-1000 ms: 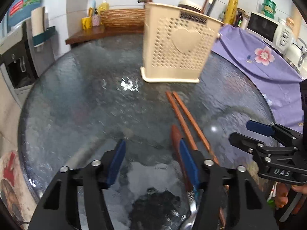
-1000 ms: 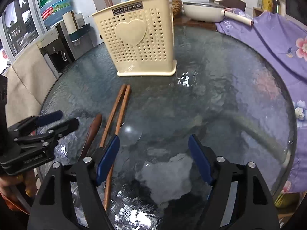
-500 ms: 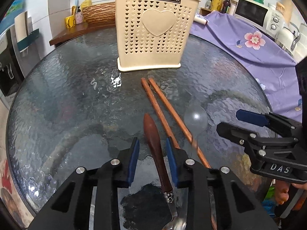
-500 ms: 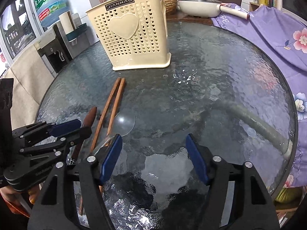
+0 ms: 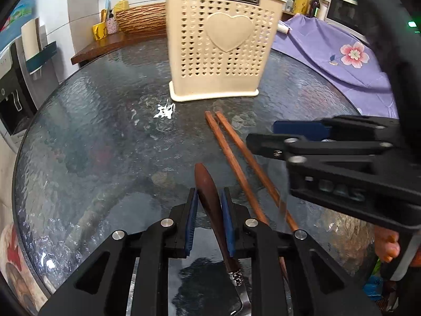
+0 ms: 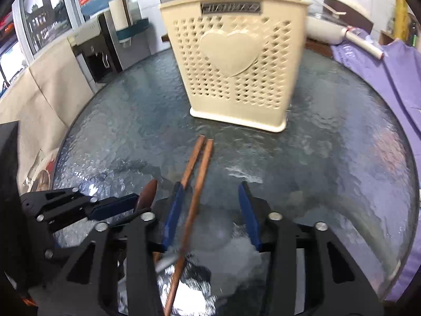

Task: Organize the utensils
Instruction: 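Close the left tool on the spoon handle while the right tool grips the brown chopstick, then lift the spoon with the left tool while the right tool carries the chopstick over the holder, then open the left tool over the holder while the right tool releases the chopstick into it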

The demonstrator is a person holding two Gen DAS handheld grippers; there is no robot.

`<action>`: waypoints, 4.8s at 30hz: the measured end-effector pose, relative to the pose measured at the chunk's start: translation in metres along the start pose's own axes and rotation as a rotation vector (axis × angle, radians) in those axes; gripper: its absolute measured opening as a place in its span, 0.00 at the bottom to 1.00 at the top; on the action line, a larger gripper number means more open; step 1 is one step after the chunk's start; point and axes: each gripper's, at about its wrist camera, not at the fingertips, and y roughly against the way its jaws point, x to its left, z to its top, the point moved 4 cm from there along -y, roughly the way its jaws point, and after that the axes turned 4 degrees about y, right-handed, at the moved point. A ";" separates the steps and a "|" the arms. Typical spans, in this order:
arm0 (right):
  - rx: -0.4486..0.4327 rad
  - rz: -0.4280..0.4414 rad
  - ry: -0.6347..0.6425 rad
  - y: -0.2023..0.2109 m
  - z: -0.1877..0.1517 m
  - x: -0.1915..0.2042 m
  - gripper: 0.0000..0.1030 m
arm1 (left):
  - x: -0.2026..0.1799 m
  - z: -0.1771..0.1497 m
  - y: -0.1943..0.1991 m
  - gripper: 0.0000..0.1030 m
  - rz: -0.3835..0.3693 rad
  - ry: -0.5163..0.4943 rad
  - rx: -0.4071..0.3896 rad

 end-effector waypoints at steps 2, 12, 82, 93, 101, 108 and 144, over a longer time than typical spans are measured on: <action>0.034 -0.007 0.003 -0.013 0.003 0.002 0.30 | 0.005 0.000 0.001 0.18 0.006 0.011 -0.003; 0.078 -0.090 0.058 -0.039 0.017 0.022 0.18 | 0.013 0.001 0.001 0.17 0.031 0.015 -0.011; -0.492 0.082 0.056 0.193 0.073 -0.012 0.07 | -0.011 0.088 0.129 0.14 -0.053 -0.037 -0.330; -0.527 0.121 0.050 0.229 0.120 -0.022 0.07 | -0.025 0.143 0.164 0.14 -0.082 -0.096 -0.390; -0.608 0.054 0.042 0.269 0.190 -0.034 0.07 | -0.039 0.228 0.205 0.14 -0.071 -0.086 -0.487; -0.641 -0.044 0.041 0.256 0.224 -0.046 0.07 | -0.036 0.260 0.175 0.13 -0.039 -0.047 -0.450; -0.334 -0.050 0.146 0.103 0.075 -0.013 0.49 | 0.050 0.102 0.071 0.89 0.126 0.179 -0.340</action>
